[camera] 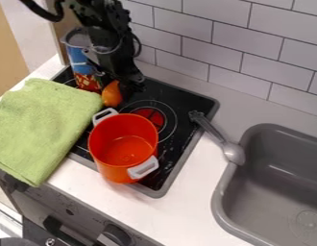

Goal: Move the orange object out of the orange soup bowl

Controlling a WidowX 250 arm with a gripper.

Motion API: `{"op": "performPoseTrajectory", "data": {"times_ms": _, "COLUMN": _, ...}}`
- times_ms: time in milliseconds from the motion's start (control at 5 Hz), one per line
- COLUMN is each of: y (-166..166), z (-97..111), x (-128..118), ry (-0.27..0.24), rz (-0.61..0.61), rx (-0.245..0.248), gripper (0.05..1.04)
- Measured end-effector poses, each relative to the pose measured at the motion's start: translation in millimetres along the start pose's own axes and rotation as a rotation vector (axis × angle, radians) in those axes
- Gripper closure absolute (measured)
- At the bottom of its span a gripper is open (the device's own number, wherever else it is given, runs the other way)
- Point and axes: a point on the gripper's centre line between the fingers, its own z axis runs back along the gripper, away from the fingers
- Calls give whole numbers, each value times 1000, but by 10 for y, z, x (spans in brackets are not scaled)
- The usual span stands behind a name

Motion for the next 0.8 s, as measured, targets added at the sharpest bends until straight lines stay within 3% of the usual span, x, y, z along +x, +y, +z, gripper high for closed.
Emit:
{"op": "performPoseTrajectory", "data": {"times_ms": 200, "y": -9, "z": 11, "x": 26, "ry": -4, "rz": 21, "rx": -10, "gripper": 445}}
{"op": "performPoseTrajectory", "data": {"times_ms": 400, "y": -31, "z": 11, "x": 44, "ry": -16, "rz": 54, "rx": -27, "gripper": 161}}
{"op": "performPoseTrajectory", "data": {"times_ms": 600, "y": -27, "z": 23, "x": 31, "ry": -3, "rz": 66, "rx": -40, "gripper": 80}}
{"op": "performPoseTrajectory", "data": {"times_ms": 800, "y": 5, "z": 131, "x": 73, "ry": -31, "rz": 80, "rx": -35, "gripper": 84}}
